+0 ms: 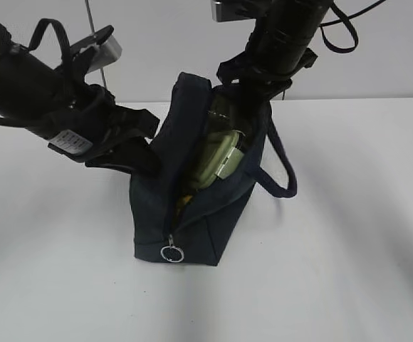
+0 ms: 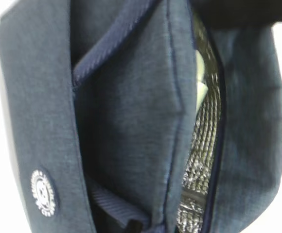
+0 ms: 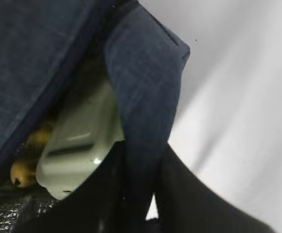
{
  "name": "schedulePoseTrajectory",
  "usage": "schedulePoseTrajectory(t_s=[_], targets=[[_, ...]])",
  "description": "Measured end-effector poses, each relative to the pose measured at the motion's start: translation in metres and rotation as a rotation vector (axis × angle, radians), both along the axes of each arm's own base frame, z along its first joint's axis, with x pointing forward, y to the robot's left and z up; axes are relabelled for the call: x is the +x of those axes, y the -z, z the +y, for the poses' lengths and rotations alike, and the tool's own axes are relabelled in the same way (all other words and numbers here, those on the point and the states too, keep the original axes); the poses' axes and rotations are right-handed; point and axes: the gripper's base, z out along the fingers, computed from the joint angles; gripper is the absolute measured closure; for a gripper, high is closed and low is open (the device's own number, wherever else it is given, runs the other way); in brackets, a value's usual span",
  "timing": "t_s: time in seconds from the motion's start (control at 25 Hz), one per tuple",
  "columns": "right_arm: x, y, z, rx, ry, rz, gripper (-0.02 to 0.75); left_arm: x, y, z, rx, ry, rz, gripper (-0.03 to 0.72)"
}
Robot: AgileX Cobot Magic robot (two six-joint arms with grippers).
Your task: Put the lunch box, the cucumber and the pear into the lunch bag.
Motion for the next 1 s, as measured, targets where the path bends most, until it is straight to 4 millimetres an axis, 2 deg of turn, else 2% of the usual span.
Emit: schedulePoseTrajectory(t_s=[0.16, 0.24, 0.4, 0.68, 0.76, 0.88, 0.96, 1.0], targets=[[-0.001, -0.001, 0.002, 0.021, -0.030, -0.005, 0.286, 0.003, 0.000, 0.001, 0.004, -0.016, -0.028, 0.465], [-0.002, -0.005, 0.002, 0.026, -0.035, -0.014, 0.212, 0.003, -0.001, 0.001, 0.006, -0.019, -0.037, 0.372], [-0.009, -0.026, -0.004, 0.001, -0.026, -0.070, 0.192, 0.002, -0.015, 0.004, -0.002, -0.038, -0.111, 0.308], [-0.038, -0.088, -0.019, 0.015, 0.006, -0.215, 0.215, -0.015, -0.059, 0.017, -0.010, -0.042, -0.309, 0.298], [-0.049, -0.099, -0.023, 0.023, 0.009, -0.233, 0.228, -0.019, -0.066, 0.020, -0.002, -0.035, -0.343, 0.298], [-0.068, -0.100, -0.029, 0.026, 0.009, -0.203, 0.238, -0.022, -0.070, 0.023, 0.023, -0.018, -0.371, 0.298], [-0.085, -0.092, -0.034, 0.030, 0.010, -0.167, 0.239, -0.024, -0.069, 0.023, 0.048, 0.011, -0.369, 0.298], [-0.093, -0.081, -0.035, 0.039, 0.017, -0.152, 0.238, -0.025, -0.068, 0.024, 0.058, 0.025, -0.365, 0.298]])
